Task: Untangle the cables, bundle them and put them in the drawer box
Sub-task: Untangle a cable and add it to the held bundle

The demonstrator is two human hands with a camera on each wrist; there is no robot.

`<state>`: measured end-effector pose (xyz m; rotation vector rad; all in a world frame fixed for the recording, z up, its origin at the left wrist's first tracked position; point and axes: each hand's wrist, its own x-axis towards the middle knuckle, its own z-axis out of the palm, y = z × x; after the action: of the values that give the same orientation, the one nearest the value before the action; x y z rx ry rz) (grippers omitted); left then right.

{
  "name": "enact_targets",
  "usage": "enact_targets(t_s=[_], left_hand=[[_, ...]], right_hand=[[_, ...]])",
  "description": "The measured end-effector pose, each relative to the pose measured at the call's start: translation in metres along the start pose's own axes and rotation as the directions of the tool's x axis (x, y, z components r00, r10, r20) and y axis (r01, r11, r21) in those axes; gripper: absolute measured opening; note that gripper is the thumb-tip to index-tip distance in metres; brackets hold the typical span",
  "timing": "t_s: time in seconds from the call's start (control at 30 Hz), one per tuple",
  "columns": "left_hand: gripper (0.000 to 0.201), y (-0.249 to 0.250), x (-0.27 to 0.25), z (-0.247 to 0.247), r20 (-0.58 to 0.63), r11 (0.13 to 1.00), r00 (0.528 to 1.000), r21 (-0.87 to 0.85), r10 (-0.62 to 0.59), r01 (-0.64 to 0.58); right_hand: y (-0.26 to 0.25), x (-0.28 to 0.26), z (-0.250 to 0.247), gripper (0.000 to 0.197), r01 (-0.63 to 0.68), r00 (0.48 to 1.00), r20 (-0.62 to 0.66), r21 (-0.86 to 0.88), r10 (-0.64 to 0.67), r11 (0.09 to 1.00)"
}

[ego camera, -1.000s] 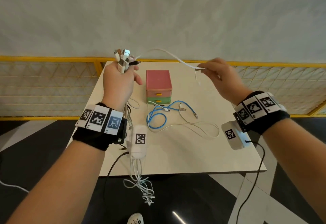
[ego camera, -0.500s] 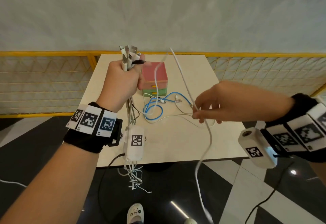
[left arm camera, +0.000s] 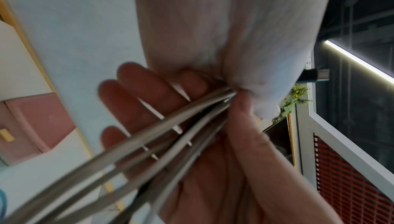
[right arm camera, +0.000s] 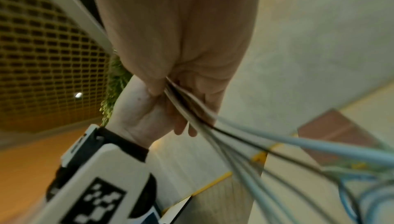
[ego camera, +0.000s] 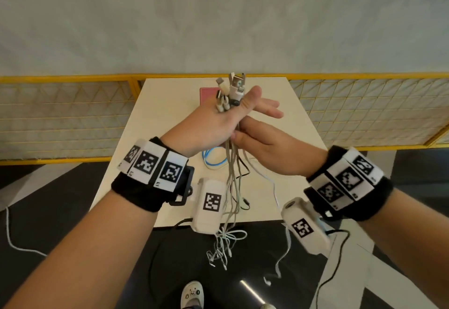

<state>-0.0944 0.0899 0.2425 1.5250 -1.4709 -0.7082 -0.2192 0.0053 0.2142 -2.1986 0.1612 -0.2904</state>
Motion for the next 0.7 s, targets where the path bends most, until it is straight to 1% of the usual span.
enact_targets(t_s=[0.03,0.1,0.2,0.23,0.33,0.37,0.4,0.43,0.47,0.5,0.53,0.57,0.63,0.7], left_hand=[[0.049,0.001,0.001,0.0,0.009,1.0,1.0,-0.008,-0.019,0.02],[0.051,-0.003,0.004,0.0,0.011,0.996,0.998,-0.064,-0.06,0.06],[0.056,-0.007,0.005,0.0,-0.037,0.985,0.993,-0.134,-0.116,0.11],[0.057,-0.008,0.005,0.0,-0.049,0.984,0.991,-0.134,-0.125,0.118],[0.053,-0.008,0.008,0.001,-0.048,0.98,0.988,-0.141,-0.145,0.137],[0.047,-0.009,0.008,0.001,-0.049,0.983,0.99,-0.134,-0.136,0.128],[0.037,-0.011,0.01,0.002,-0.078,0.987,0.991,-0.128,-0.106,0.096],[0.024,-0.012,0.011,0.002,-0.114,0.983,0.991,-0.175,-0.073,0.052],[0.024,-0.013,0.012,0.002,-0.159,0.964,0.986,-0.264,-0.05,0.006],[0.041,-0.015,0.012,0.0,-0.221,0.932,0.975,-0.359,-0.035,-0.048],[0.052,-0.017,0.013,-0.002,-0.266,0.903,0.964,-0.42,-0.026,-0.091],[0.048,-0.016,0.013,-0.002,-0.291,0.898,0.956,-0.426,-0.018,-0.113],[0.011,-0.011,0.013,0.001,-0.298,0.921,0.955,-0.376,-0.013,-0.105],[0.038,-0.007,0.014,0.006,-0.335,0.936,0.941,-0.344,-0.05,-0.073]], right_hand=[[0.001,0.002,0.004,0.021,-0.025,0.999,-0.018,0.079,0.027,0.997],[0.001,0.004,0.013,0.022,-0.056,0.997,-0.039,0.178,0.063,0.982],[-0.001,0.007,0.019,0.022,-0.114,0.99,-0.037,0.352,0.135,0.929],[0.0,0.008,0.02,0.023,-0.111,0.99,-0.036,0.395,0.136,0.912],[0.004,0.012,0.021,0.017,-0.039,0.994,-0.077,0.416,0.078,0.909],[0.006,0.014,0.022,0.015,-0.026,0.993,-0.089,0.43,0.071,0.903],[0.008,0.015,0.023,0.015,-0.028,0.992,-0.095,0.457,0.08,0.889],[0.009,0.015,0.024,0.018,-0.037,0.99,-0.099,0.492,0.098,0.87],[0.011,0.015,0.025,0.022,-0.052,0.987,-0.102,0.513,0.121,0.857],[0.013,0.015,0.026,0.025,-0.073,0.983,-0.106,0.513,0.148,0.855],[0.014,0.014,0.026,0.025,-0.094,0.979,-0.108,0.5,0.17,0.861],[0.014,0.013,0.027,0.024,-0.109,0.978,-0.102,0.486,0.181,0.867],[0.012,0.012,0.03,0.024,-0.105,0.984,-0.072,0.5,0.162,0.859],[0.009,0.013,0.032,0.026,-0.067,0.991,-0.061,0.549,0.12,0.833]])
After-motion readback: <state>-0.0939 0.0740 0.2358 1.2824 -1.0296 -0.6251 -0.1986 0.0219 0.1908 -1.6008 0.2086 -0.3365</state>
